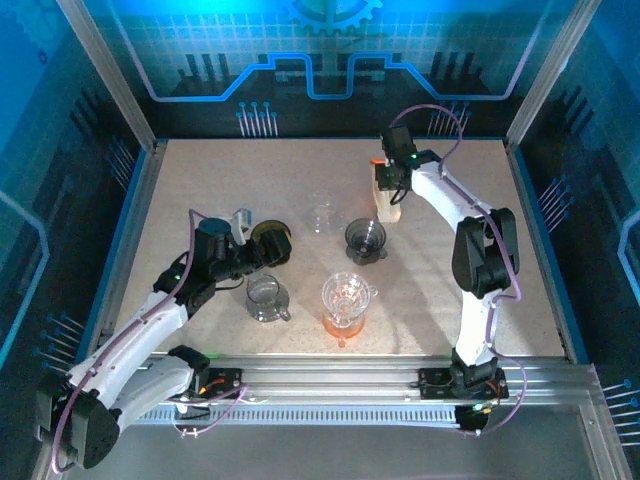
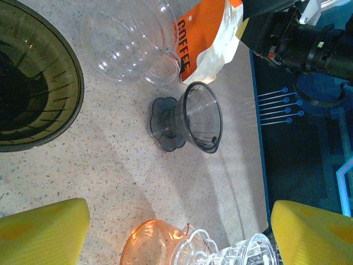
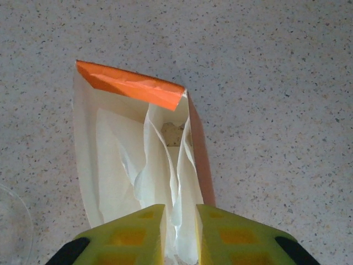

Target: Place the coffee filter in the dripper

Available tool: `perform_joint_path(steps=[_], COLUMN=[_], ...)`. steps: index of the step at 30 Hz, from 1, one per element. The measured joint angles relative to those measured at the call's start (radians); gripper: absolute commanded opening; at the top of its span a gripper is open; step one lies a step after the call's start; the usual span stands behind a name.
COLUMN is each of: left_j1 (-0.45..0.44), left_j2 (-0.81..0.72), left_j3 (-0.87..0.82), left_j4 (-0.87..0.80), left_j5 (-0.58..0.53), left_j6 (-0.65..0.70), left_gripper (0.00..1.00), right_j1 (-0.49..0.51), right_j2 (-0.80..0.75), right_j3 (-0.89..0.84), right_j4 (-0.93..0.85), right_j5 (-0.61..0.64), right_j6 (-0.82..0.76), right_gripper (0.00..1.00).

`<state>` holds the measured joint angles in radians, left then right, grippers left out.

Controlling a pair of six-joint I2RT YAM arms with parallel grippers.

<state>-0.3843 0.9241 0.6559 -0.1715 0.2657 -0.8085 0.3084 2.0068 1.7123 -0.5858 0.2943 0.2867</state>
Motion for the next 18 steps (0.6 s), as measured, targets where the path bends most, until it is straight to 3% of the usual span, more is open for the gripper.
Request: perform_joint_path(steps=[18], left_j1=[0.000], left_j2=[0.006], left_j3=[0.000], left_j4=[0.000], left_j5=[-0.007], left_j6=[0.003], left_gripper=[0.88], right_j1=[0.033], right_j2=[0.047], right_j3=[0.024], right_j4=[-0.008], right_j5=[0.079], right_j6=[-0.004], right_gripper=[0.20])
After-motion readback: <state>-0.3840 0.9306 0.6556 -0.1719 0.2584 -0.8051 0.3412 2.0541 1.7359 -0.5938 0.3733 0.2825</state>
